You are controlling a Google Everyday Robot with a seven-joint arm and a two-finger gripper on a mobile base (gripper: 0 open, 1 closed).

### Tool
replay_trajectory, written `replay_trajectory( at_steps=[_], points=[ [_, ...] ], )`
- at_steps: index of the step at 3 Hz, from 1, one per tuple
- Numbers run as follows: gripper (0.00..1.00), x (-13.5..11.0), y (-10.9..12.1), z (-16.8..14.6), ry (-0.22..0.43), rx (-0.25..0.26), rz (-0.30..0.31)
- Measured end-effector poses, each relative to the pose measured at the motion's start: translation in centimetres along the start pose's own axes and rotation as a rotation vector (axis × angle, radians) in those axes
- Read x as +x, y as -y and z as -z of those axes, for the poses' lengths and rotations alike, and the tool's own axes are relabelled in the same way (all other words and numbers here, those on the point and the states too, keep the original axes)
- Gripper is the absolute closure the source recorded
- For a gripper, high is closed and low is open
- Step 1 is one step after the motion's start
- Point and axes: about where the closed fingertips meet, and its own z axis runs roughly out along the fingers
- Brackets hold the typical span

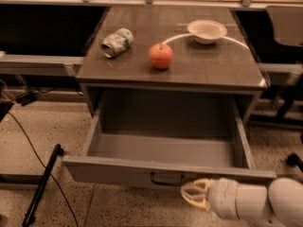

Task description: Close top drawer

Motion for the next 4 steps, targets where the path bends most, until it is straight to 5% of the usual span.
replay_trajectory(
  at_steps=[1,2,4],
  points=[
    [1.0,-1.8,2.6,-1.4,0.033,0.016,0.043],
    [1.0,-1.8,2.6,-1.4,0.033,0.017,0.043],
    [1.0,0.1,6.9,-1.7,0.072,0.148,0.134]
  ],
)
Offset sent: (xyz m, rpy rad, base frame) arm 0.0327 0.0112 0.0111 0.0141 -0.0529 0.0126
